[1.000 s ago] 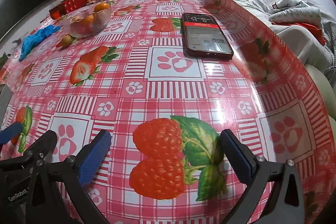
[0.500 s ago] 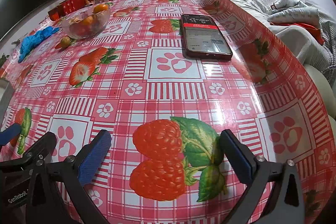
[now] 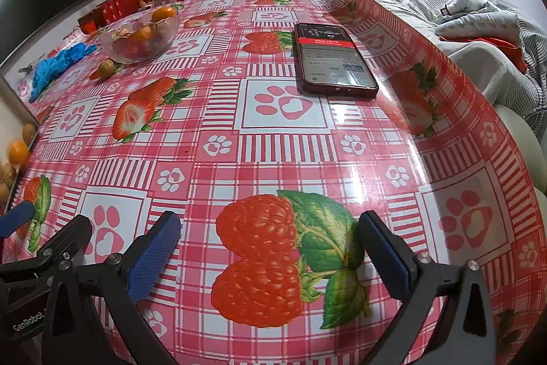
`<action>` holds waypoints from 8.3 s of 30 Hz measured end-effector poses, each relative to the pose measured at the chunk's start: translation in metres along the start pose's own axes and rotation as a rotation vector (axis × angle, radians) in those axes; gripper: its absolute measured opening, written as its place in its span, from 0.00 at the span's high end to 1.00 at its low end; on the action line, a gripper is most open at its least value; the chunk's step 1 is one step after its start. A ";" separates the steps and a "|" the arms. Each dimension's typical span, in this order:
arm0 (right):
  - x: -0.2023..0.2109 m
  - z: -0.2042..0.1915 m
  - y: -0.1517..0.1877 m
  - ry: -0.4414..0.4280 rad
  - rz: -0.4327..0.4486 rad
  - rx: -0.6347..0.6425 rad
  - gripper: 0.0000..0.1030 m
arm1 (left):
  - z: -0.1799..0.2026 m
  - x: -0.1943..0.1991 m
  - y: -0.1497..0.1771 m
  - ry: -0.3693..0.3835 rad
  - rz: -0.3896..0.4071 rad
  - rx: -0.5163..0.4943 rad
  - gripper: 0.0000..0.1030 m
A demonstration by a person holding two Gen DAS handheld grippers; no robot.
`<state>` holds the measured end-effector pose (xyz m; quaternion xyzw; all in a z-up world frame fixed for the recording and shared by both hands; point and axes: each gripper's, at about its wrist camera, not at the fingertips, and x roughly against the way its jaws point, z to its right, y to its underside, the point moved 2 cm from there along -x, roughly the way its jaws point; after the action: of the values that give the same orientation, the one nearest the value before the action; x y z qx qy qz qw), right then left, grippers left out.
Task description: Organize fruits
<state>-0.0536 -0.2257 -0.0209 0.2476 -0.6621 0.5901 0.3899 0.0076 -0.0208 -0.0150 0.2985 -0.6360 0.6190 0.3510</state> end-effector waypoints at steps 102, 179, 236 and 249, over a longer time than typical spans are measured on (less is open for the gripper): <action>0.036 -0.139 0.014 -0.359 -0.151 0.292 0.00 | -0.112 0.068 0.076 0.009 -0.092 0.142 0.00; 0.118 -0.264 -0.025 -0.590 -0.083 0.480 0.77 | -0.249 0.151 0.036 -0.118 0.031 0.264 0.76; 0.095 -0.343 0.010 -0.697 -0.213 0.517 0.09 | -0.284 0.119 0.084 -0.267 -0.053 0.338 0.01; 0.088 -0.256 -0.009 -0.599 -0.175 0.409 0.00 | -0.243 0.129 0.066 -0.233 -0.040 0.274 0.01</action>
<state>-0.0398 0.0334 0.0550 0.5377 -0.5917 0.5760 0.1703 -0.1017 0.2322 0.0484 0.4261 -0.5758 0.6540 0.2433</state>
